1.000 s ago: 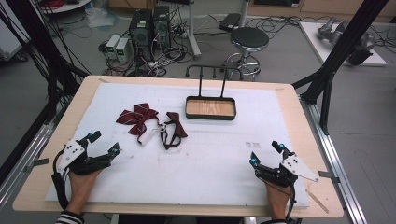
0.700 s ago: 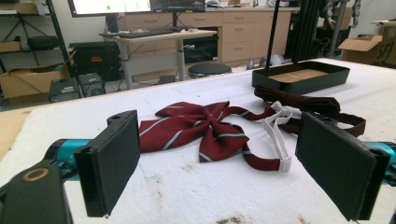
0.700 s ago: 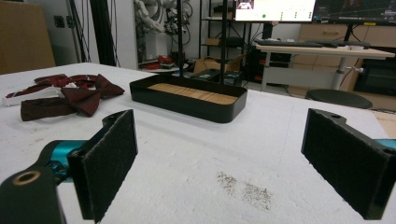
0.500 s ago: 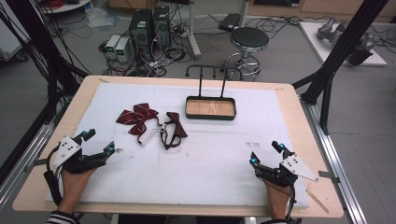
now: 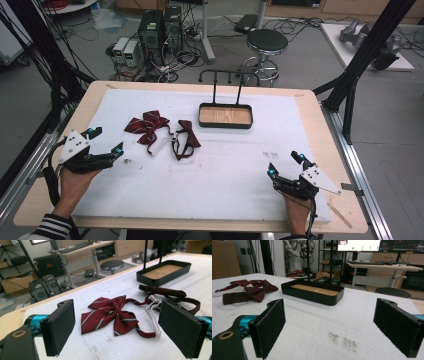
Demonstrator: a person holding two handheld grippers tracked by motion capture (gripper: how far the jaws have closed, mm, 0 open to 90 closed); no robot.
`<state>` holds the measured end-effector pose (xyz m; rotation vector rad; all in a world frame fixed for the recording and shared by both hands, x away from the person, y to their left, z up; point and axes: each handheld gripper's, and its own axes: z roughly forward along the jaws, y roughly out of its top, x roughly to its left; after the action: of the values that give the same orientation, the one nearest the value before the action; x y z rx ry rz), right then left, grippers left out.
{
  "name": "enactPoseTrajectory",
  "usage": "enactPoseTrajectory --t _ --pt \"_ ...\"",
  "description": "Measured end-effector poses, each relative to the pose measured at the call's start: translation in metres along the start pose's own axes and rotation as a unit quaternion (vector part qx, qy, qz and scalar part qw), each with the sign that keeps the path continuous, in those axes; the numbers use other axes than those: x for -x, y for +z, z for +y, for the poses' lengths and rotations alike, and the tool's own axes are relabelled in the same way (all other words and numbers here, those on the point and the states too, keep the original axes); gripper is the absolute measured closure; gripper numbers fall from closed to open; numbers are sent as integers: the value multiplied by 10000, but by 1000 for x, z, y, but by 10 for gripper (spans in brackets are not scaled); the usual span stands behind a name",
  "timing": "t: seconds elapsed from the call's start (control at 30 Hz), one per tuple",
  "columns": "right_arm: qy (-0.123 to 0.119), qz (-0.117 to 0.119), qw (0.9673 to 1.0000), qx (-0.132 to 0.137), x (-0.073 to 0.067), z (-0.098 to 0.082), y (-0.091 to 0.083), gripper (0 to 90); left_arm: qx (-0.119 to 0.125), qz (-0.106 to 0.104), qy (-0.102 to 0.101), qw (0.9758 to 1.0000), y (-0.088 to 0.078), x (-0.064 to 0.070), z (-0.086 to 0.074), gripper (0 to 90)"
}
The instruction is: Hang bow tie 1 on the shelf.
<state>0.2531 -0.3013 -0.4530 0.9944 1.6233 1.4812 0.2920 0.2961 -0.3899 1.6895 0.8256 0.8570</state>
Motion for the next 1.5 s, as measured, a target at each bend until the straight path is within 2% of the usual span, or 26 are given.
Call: enactPoseTrajectory --t 0.1,0.2,0.4,0.57,0.67,0.73,0.8,0.83,1.03,1.07,1.13,1.17,1.33,1.37,1.4,1.43,1.47,1.5 --pt "-35 -13 10000 17 1 0 0 97 -123 -59 22 9999 6 -1 8 144" --pt "-33 -4 10000 20 1 0 0 97 -377 -199 74 9991 16 -2 18 144" --pt "11 -5 10000 11 1 0 0 97 -577 -314 42 9978 30 -3 28 144" --pt "19 -1 10000 10 1 0 0 97 -831 -416 56 9957 43 -3 35 145" --pt "22 8 10000 11 1 0 0 97 -1047 -491 71 9933 55 -2 40 145" --pt "21 12 10000 10 1 0 0 97 -1079 -498 59 9929 57 -3 41 145" --pt "14 12 10000 15 1 0 0 97 -1260 -515 83 9907 66 -4 44 145" --pt "14 12 10000 15 1 0 0 97 -1260 -515 83 9907 66 -4 44 145" --pt "39 22 10000 29 1 0 0 97 -1593 -578 184 9854 85 -3 53 146" --pt "39 20 10000 29 1 0 0 97 -1593 -578 184 9854 85 -3 53 146" --pt "43 27 10000 29 1 0 0 97 -1707 -582 215 9834 92 -3 56 146" --pt "39 27 10000 34 1 0 0 97 -1707 -582 215 9834 92 -3 56 146" --pt "20 25 10000 44 2 0 0 97 -1967 -614 187 9784 108 -3 61 147" --pt "64 19 10000 21 1 0 -1 97 -2037 -636 175 9768 112 -3 61 148" --pt "34 22 10000 59 2 0 0 97 -2201 -664 146 9731 118 -1 60 148" --pt "53 24 10000 44 1 0 -1 97 -2201 -664 146 9731 118 -1 60 149" --pt "29 27 10000 62 2 0 0 97 -2355 -685 164 9693 124 -1 59 150" --pt "29 27 10000 62 2 0 0 97 -2355 -685 164 9693 124 -1 59 151"
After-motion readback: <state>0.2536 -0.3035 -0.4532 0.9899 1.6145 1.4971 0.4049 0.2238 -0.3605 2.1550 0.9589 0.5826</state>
